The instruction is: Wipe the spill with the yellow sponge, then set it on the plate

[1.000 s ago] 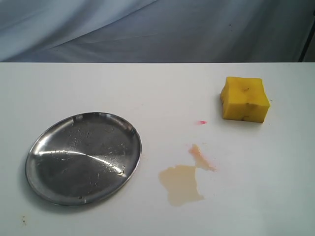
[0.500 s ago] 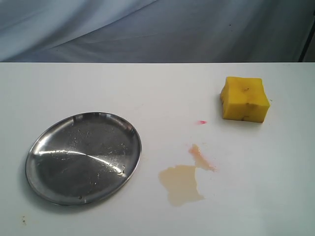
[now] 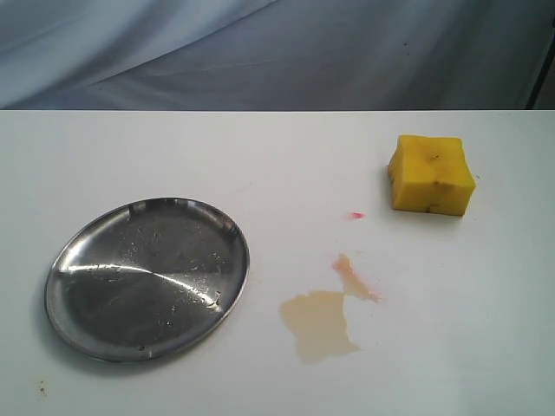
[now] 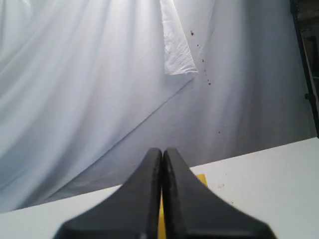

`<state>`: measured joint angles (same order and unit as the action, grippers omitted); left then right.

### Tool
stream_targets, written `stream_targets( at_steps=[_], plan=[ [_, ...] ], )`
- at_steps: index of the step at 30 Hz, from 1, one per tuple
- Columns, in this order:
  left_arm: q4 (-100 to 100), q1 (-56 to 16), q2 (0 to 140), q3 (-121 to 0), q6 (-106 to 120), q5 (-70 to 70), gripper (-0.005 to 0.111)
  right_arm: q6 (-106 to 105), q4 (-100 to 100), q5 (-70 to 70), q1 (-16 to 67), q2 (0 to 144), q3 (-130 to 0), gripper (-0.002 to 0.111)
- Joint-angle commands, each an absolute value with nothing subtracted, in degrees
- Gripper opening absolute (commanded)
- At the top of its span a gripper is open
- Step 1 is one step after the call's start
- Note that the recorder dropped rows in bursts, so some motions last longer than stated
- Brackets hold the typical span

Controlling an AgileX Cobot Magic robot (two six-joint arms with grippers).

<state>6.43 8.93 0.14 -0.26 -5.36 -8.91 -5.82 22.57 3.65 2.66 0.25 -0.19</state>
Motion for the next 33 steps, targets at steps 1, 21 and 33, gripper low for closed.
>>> stream_targets(
  at_steps=[1,21,33],
  plan=[
    [6.56,9.13,0.00,0.00,-5.52,-8.84,0.000,-5.53,23.11,5.81,2.87,0.00,-2.85,0.000],
    [6.56,9.13,0.00,0.00,-5.52,-8.84,0.000,-7.72,11.93,-8.50,4.41,20.69,-46.46,0.000],
    [6.56,9.13,0.00,0.00,-5.52,-8.84,0.000,-13.04,11.50,-33.93,12.03,49.41,-60.50,0.000]
  ],
)
